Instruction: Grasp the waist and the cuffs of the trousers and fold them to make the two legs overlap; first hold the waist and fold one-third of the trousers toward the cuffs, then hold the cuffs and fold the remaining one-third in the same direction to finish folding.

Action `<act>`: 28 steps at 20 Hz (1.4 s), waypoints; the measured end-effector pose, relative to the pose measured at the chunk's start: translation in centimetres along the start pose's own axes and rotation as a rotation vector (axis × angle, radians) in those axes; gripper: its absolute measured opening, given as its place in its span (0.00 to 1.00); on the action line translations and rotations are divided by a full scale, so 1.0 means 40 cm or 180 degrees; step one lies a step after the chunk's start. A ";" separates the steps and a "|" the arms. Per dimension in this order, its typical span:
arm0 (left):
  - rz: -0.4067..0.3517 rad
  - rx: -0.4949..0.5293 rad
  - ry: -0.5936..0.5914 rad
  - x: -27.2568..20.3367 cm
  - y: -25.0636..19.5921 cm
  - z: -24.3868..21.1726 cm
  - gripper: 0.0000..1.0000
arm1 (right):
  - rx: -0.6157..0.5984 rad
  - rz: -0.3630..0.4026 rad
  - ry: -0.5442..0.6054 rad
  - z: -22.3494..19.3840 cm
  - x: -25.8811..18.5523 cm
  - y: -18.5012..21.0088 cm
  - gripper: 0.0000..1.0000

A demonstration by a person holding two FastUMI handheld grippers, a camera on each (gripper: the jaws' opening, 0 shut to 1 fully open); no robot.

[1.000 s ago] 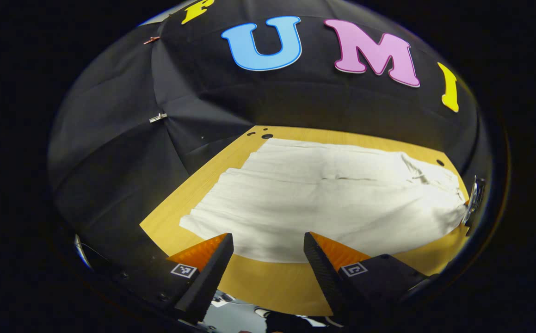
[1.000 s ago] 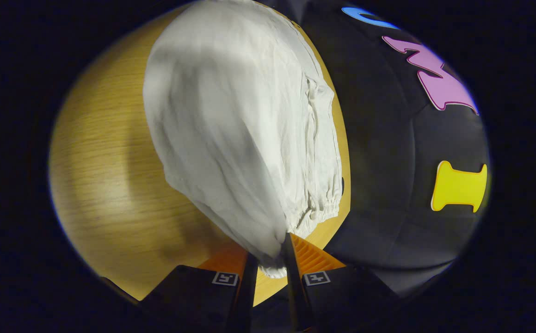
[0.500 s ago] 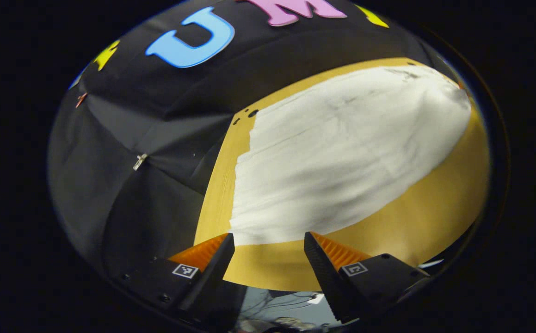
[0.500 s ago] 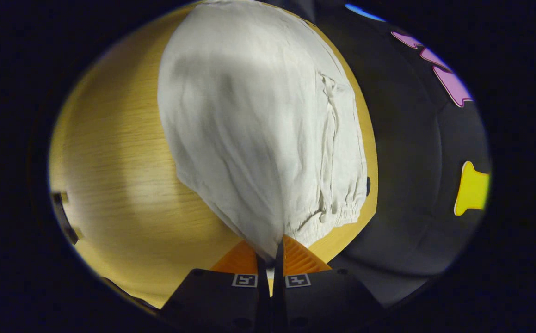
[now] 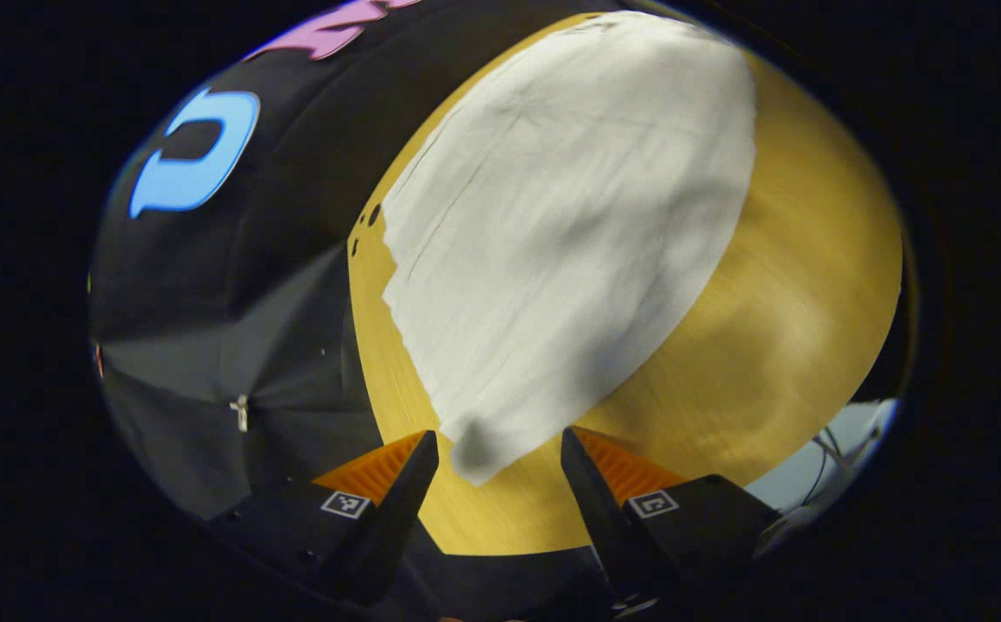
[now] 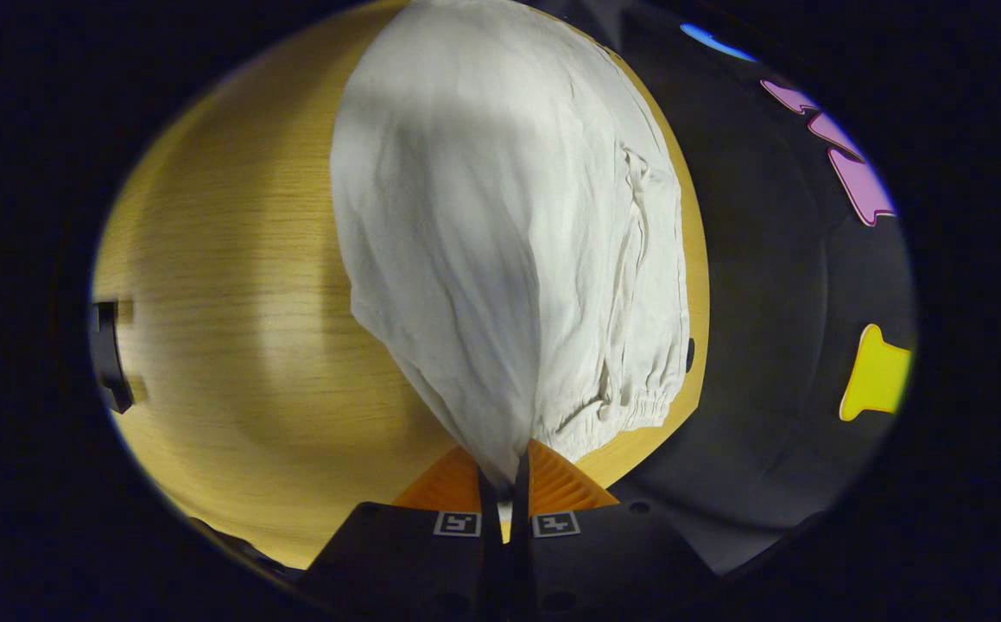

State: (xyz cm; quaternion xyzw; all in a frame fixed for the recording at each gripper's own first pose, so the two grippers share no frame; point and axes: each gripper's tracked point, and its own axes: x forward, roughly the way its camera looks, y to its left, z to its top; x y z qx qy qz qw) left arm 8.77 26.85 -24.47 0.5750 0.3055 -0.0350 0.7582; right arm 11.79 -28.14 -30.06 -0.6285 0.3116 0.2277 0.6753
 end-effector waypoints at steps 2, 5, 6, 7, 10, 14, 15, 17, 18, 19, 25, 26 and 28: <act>0.0044 0.0708 -0.0084 0.018 0.021 0.018 0.92 | -0.0015 -0.0009 0.0005 0.001 -0.001 0.001 0.06; -0.0204 0.1196 -0.0229 0.031 -0.004 0.051 0.84 | -0.0038 -0.0035 0.0046 -0.002 0.004 -0.003 0.06; -0.0340 0.1180 -0.0160 0.034 -0.011 0.046 0.77 | -0.0020 -0.0035 0.0066 -0.004 0.003 -0.001 0.07; -0.0479 0.1098 -0.0088 0.035 -0.014 0.038 0.73 | -0.0005 -0.0037 0.0075 0.000 0.001 -0.001 0.07; -0.0808 0.0886 0.0081 0.043 -0.016 0.053 0.52 | 0.0005 -0.0063 0.0073 0.001 0.000 0.001 0.06; -0.0909 0.0966 0.0094 0.069 -0.010 0.062 0.26 | -0.0032 -0.0101 0.0072 0.004 -0.002 0.002 0.06; -0.0923 0.0943 0.0104 0.072 -0.015 0.061 0.19 | -0.0027 -0.0102 0.0068 0.004 -0.001 0.002 0.06; -0.0883 0.0858 0.0099 0.076 -0.014 0.059 0.08 | -0.0008 -0.0094 0.0069 0.004 -0.003 0.001 0.06; -0.0841 0.0808 0.0106 0.071 -0.012 0.060 0.06 | 0.0001 -0.0091 0.0073 0.004 -0.002 0.001 0.06; -0.0803 0.0753 0.0097 0.073 -0.012 0.060 0.09 | 0.0008 -0.0090 0.0077 0.005 -0.003 0.000 0.07; -0.0528 0.0245 -0.0021 0.052 0.013 0.078 0.05 | 0.0326 -0.0083 0.0099 0.007 -0.019 -0.024 0.07; -0.0473 0.0122 -0.0055 0.038 0.030 0.083 0.05 | 0.0432 -0.0145 0.0090 0.009 -0.035 -0.035 0.07; -0.0339 -0.0074 -0.0128 0.019 0.071 0.096 0.05 | 0.0622 -0.0278 0.0069 0.015 -0.059 -0.069 0.06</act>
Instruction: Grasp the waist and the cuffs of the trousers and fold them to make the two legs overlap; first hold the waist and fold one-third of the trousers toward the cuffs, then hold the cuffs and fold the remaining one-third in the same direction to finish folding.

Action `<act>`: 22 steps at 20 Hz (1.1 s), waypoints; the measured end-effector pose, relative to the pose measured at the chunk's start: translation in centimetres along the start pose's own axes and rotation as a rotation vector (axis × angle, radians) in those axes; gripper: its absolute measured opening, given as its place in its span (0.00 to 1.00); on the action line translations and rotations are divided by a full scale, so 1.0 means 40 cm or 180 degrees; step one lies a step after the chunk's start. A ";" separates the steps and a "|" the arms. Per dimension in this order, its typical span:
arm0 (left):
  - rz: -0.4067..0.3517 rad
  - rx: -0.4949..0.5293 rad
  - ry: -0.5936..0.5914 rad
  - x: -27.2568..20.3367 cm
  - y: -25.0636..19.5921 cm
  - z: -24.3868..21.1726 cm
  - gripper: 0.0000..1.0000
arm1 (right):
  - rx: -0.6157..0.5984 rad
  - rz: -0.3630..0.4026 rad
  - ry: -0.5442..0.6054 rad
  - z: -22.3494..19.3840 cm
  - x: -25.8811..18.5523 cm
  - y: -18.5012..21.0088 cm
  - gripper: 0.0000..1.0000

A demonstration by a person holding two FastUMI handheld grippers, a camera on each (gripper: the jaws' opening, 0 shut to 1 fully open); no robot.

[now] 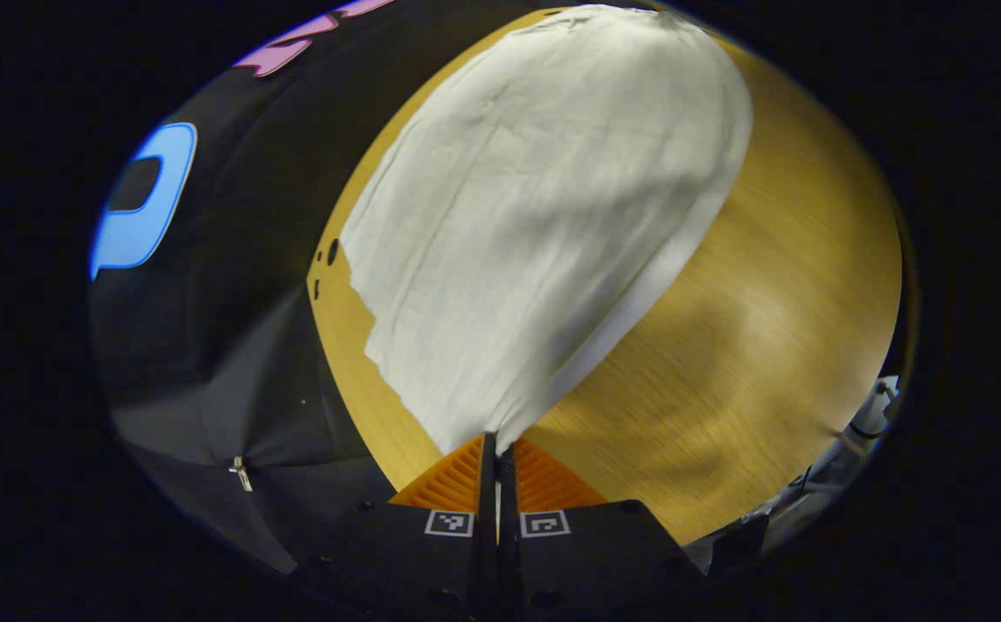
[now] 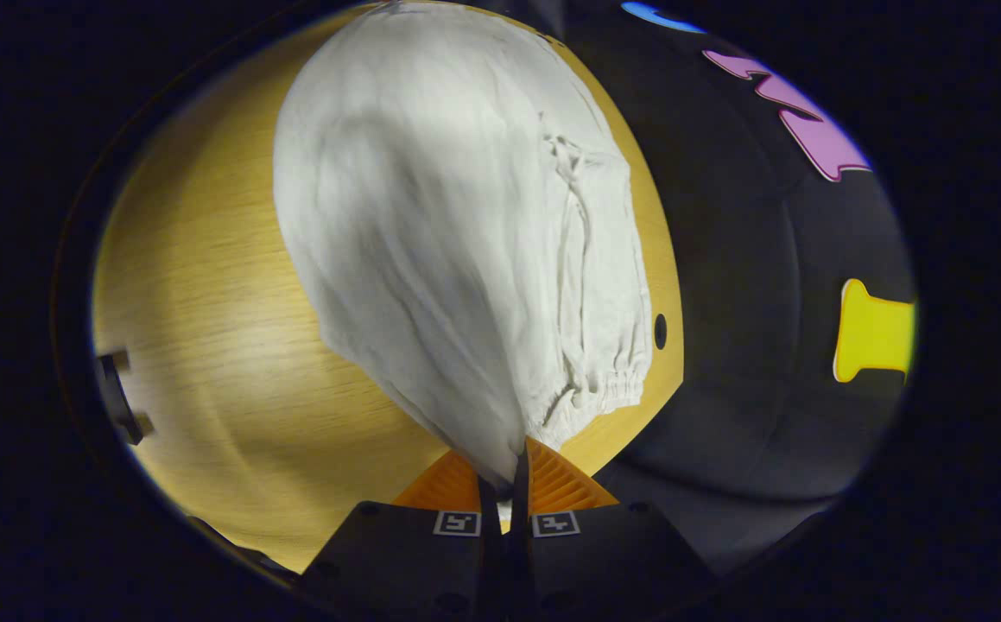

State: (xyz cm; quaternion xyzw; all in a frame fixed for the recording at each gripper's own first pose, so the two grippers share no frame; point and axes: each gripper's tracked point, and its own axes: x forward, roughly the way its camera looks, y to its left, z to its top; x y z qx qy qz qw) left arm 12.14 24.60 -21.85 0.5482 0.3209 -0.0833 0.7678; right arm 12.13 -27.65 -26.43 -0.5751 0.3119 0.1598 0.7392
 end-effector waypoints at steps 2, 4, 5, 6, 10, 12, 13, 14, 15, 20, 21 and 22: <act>0.0145 -0.0139 -0.0083 -0.014 0.051 0.026 0.06 | 0.0204 -0.0185 -0.0108 0.023 -0.017 -0.052 0.06; 0.0302 -0.0250 -0.0202 -0.032 0.111 0.063 0.05 | 0.0454 -0.0299 -0.0125 0.029 -0.022 -0.103 0.07; 0.0377 -0.0308 -0.0267 -0.036 0.148 0.092 0.06 | 0.0631 -0.0356 -0.0130 0.032 -0.022 -0.135 0.07; 0.0428 -0.0348 -0.0311 -0.043 0.173 0.109 0.05 | 0.0734 -0.0380 -0.0128 0.036 -0.024 -0.153 0.07; 0.0641 -0.0461 -0.0499 -0.044 0.306 0.206 0.05 | 0.1356 -0.0656 -0.0217 0.085 -0.035 -0.289 0.07; 0.0672 -0.0447 -0.0591 -0.023 0.363 0.262 0.05 | 0.1748 -0.0732 -0.0237 0.105 -0.029 -0.342 0.06; 0.0697 -0.0446 -0.0643 -0.016 0.395 0.288 0.05 | 0.1913 -0.0769 -0.0238 0.110 -0.022 -0.363 0.06; 0.0702 -0.0474 -0.0700 0.002 0.422 0.315 0.05 | 0.2064 -0.0813 -0.0243 0.121 -0.015 -0.386 0.07; 0.0701 -0.0533 -0.0750 0.017 0.447 0.343 0.05 | 0.2211 -0.0842 -0.0252 0.126 -0.008 -0.406 0.06; 0.0643 -0.0840 -0.0954 0.119 0.546 0.480 0.05 | 0.2847 -0.0937 -0.0316 0.184 -0.004 -0.483 0.07; 0.0532 -0.1001 -0.0948 0.153 0.556 0.506 0.05 | 0.2969 -0.0937 -0.0310 0.197 0.000 -0.496 0.07; 0.0479 -0.1128 -0.0957 0.179 0.565 0.527 0.05 | 0.3080 -0.0959 -0.0328 0.206 -0.008 -0.507 0.06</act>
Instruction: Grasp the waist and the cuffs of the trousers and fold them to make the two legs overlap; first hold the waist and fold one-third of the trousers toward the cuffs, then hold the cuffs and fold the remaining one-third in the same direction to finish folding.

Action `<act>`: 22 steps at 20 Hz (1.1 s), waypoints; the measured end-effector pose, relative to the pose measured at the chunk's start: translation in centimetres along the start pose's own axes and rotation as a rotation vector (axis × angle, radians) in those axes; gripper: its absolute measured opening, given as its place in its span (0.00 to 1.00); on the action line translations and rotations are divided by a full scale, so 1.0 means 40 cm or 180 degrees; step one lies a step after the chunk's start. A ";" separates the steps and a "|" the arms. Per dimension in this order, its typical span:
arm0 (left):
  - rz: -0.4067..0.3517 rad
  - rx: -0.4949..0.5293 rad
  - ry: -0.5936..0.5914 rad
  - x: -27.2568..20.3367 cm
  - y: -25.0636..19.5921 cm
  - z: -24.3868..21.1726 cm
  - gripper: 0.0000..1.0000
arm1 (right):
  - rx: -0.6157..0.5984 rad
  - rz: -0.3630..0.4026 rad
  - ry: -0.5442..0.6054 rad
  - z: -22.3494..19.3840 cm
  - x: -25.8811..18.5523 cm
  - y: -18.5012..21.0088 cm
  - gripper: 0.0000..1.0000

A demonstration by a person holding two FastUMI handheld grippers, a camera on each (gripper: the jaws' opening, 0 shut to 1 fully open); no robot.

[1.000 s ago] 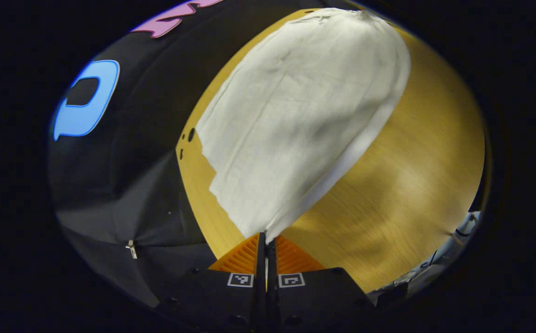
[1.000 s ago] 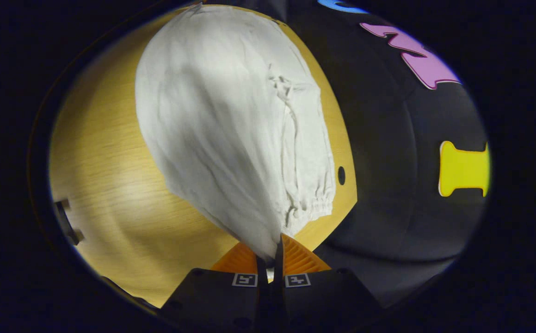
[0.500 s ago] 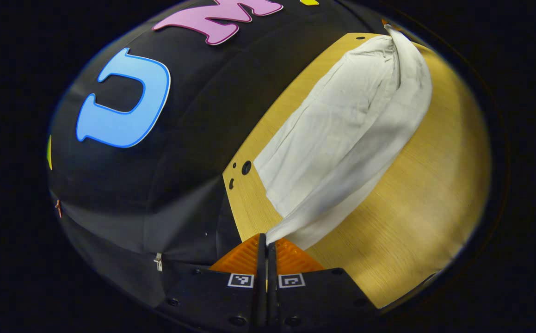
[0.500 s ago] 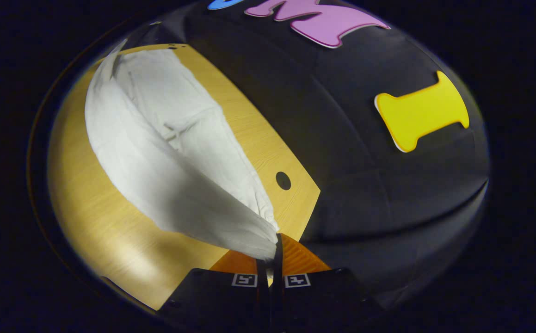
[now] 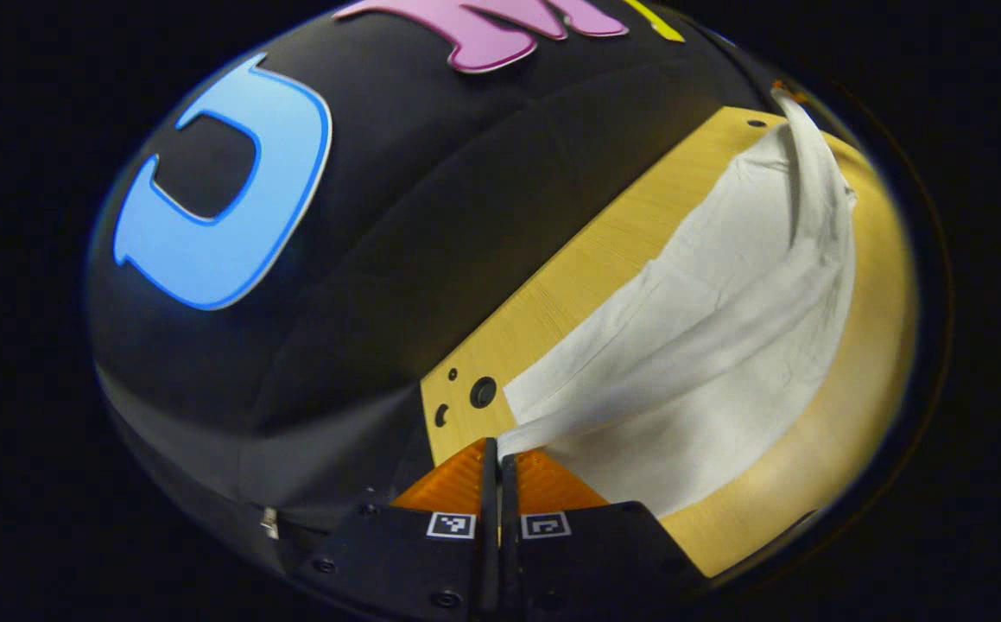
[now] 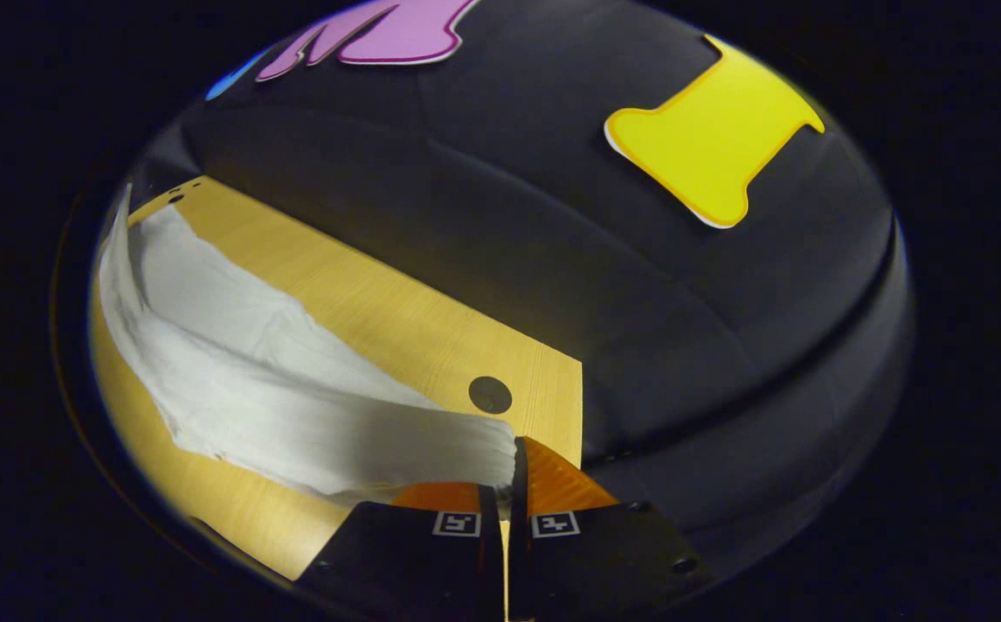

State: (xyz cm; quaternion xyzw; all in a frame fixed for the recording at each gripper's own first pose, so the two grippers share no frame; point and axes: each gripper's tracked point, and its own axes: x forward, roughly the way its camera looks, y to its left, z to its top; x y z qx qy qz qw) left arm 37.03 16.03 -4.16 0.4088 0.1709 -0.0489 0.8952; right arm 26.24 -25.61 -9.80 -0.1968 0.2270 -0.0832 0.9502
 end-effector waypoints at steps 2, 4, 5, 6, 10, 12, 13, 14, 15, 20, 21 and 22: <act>0.0029 -0.0191 0.0009 0.068 0.022 0.022 0.05 | 0.0253 -0.0050 0.0004 0.029 -0.026 0.000 0.06; 0.0055 -0.0331 0.0099 0.130 0.035 0.009 0.05 | 0.0489 -0.0098 0.0193 0.031 -0.051 0.000 0.06; 0.0061 -0.0422 0.0147 0.157 0.033 0.002 0.05 | 0.0618 -0.0084 0.0291 0.033 -0.062 0.005 0.06; 0.0055 -0.0524 0.0181 0.180 0.027 -0.008 0.05 | 0.0745 -0.0056 0.0381 0.027 -0.066 0.018 0.10; -0.0056 -0.1151 0.0284 0.199 -0.045 -0.064 0.13 | 0.1141 -0.0043 0.0606 0.000 -0.051 0.046 0.52; -0.0378 -0.1642 0.0184 0.178 -0.119 -0.058 0.45 | 0.1373 -0.0059 0.0643 -0.020 -0.033 0.055 1.00; -0.0585 -0.1920 0.0060 0.162 -0.159 -0.034 0.72 | 0.1505 -0.0082 0.0638 -0.017 -0.040 0.060 0.99; -0.0647 -0.2085 -0.0009 0.141 -0.173 -0.016 0.99 | 0.1631 -0.0134 0.0631 -0.021 -0.047 0.054 0.98; -0.0632 -0.2245 -0.0061 0.113 -0.166 -0.005 0.97 | 0.1775 -0.0193 0.0614 -0.021 -0.051 0.049 0.98; -0.0512 -0.2692 -0.0316 -0.025 -0.149 0.031 0.98 | 0.2532 -0.0355 0.0596 -0.045 -0.055 0.049 0.98; -0.0473 -0.2791 -0.0329 -0.051 -0.142 0.030 0.97 | 0.2603 -0.0436 0.0617 -0.056 -0.048 0.048 0.98; -0.0405 -0.2874 -0.0336 -0.086 -0.135 0.027 0.98 | 0.2665 -0.0479 0.0610 -0.062 -0.043 0.049 0.99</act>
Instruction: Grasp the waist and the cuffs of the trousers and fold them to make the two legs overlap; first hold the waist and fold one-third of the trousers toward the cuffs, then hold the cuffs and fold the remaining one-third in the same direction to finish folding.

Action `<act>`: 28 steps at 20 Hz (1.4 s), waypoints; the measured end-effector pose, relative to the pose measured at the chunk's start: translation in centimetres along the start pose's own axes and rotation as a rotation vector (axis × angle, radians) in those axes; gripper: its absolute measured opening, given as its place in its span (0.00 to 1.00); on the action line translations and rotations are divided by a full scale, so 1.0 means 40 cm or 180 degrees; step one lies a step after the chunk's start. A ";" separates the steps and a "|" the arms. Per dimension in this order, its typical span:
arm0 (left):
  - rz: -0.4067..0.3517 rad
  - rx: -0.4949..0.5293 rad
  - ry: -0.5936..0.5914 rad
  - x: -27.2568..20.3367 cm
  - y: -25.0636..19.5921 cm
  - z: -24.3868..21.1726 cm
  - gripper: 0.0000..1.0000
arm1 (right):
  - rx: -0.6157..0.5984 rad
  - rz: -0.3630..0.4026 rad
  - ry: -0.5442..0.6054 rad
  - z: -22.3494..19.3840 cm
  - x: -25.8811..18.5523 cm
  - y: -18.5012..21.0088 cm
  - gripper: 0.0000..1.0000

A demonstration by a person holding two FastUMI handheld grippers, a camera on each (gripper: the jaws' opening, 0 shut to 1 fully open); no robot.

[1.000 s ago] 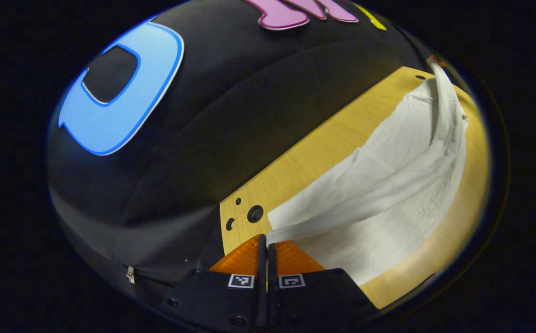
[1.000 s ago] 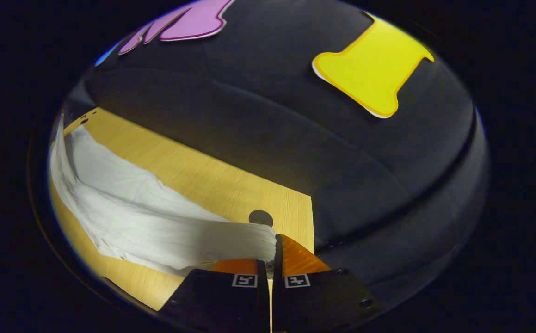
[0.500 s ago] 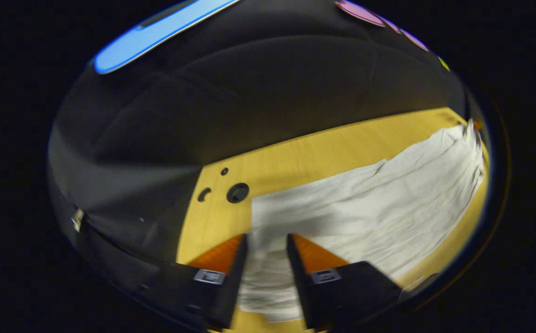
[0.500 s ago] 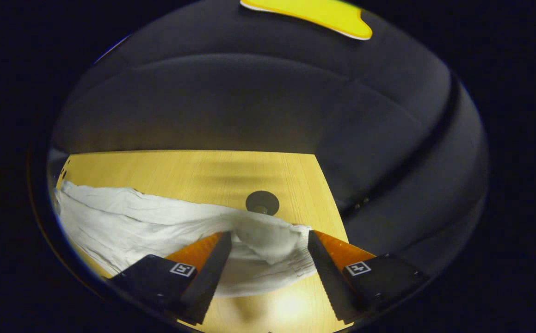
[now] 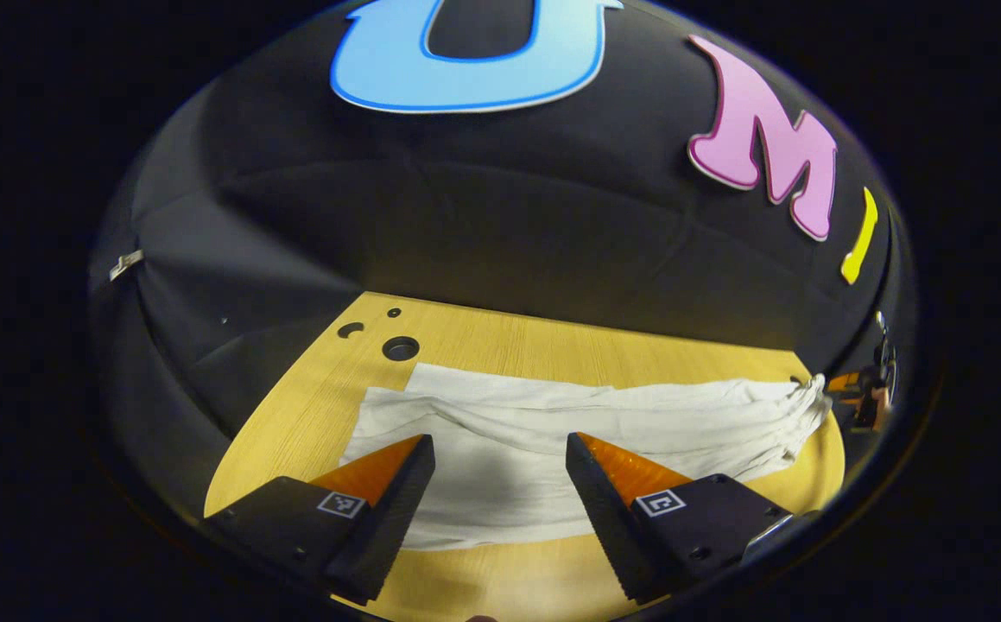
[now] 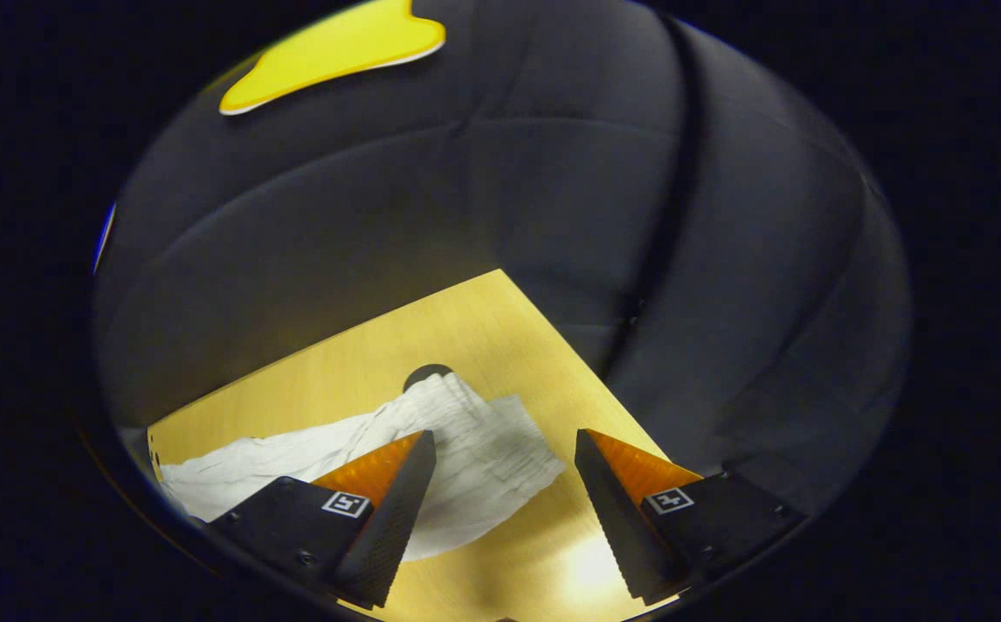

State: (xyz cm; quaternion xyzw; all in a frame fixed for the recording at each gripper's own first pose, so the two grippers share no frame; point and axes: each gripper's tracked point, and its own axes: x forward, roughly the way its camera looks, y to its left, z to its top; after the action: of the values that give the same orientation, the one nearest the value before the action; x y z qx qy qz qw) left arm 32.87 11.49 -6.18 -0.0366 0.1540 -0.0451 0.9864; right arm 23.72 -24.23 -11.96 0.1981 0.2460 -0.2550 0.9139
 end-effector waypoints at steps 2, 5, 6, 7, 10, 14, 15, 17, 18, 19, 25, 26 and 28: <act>0.0070 -0.0096 -0.0073 -0.062 -0.002 0.007 0.96 | 0.0081 -0.0011 -0.0035 0.000 0.013 -0.006 0.99; 0.0082 -0.0124 -0.0172 -0.136 -0.021 0.000 0.96 | 0.0172 -0.0016 0.0053 -0.020 0.018 -0.002 0.99; 0.0091 -0.0163 -0.0176 -0.157 -0.027 -0.008 0.92 | 0.0202 -0.0011 0.0098 -0.028 0.019 -0.004 0.99; 0.0096 -0.0246 -0.0164 -0.175 -0.033 -0.021 0.96 | 0.0205 -0.0038 0.0150 -0.036 0.020 -0.009 0.99; 0.0030 -0.0451 -0.0118 -0.226 -0.072 -0.060 0.96 | 0.0088 -0.0140 0.0106 -0.038 0.015 -0.002 0.99; 0.0002 -0.0556 -0.0145 -0.255 -0.121 -0.103 0.96 | -0.0175 -0.0210 0.0008 -0.046 0.018 0.010 0.92; 0.0004 -0.0556 -0.0146 -0.258 -0.131 -0.113 0.96 | -0.0176 -0.0250 -0.0019 -0.040 0.012 0.012 0.82; -0.0003 -0.0546 -0.0105 -0.258 -0.156 -0.136 0.96 | -0.0090 -0.0201 0.0011 -0.050 0.018 0.032 0.65; -0.0014 -0.0542 -0.0090 -0.267 -0.166 -0.139 0.96 | -0.0054 -0.0173 0.0039 -0.057 0.021 0.041 0.48; -0.0020 -0.0538 -0.0066 -0.277 -0.173 -0.140 0.96 | -0.0058 -0.0172 0.0026 -0.053 0.015 0.045 0.36; 0.0027 -0.0543 -0.0042 -0.309 -0.194 -0.129 0.96 | -0.0377 0.0070 0.0099 -0.043 0.002 0.045 0.20; 0.0048 -0.0554 -0.0046 -0.312 -0.189 -0.122 0.96 | -0.0454 0.0070 0.0027 -0.022 -0.014 0.048 0.21; 0.0091 -0.0581 -0.0072 -0.330 -0.176 -0.112 0.96 | -0.0565 0.0135 -0.0184 0.030 -0.063 0.068 0.20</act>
State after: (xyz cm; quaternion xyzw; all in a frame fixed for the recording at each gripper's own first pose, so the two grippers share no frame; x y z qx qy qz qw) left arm 18.41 5.58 -5.86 -0.1247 0.1468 -0.0164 0.9811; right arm 23.78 -21.72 -8.98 0.1140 0.2368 -0.2183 0.9398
